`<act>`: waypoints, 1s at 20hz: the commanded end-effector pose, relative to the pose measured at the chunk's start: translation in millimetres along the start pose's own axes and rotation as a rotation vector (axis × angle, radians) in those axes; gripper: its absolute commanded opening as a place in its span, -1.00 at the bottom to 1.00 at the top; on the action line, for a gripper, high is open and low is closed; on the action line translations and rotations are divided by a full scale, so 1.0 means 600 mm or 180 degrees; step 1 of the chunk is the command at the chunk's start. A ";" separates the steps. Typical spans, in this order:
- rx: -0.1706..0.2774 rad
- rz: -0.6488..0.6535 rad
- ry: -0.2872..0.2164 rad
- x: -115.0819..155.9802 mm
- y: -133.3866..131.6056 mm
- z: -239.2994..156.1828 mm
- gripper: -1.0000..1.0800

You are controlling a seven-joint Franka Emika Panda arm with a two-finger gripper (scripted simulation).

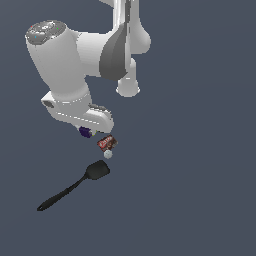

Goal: Pick up a designated object from a clutter of objects.

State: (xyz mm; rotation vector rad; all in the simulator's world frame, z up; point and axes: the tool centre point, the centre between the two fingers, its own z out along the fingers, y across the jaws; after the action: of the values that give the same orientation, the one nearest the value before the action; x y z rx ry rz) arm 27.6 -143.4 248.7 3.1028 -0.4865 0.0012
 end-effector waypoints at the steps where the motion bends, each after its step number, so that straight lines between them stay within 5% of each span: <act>1: -0.0002 0.0001 -0.0002 -0.001 -0.005 -0.048 -1.00; 10: -0.0001 -0.0001 -0.0002 0.004 -0.022 -0.190 -1.00; 20: 0.0002 -0.0004 -0.0003 0.010 -0.032 -0.260 -1.00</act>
State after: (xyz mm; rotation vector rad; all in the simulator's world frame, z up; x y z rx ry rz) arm 38.4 -127.2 400.9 3.1037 -0.4846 0.0013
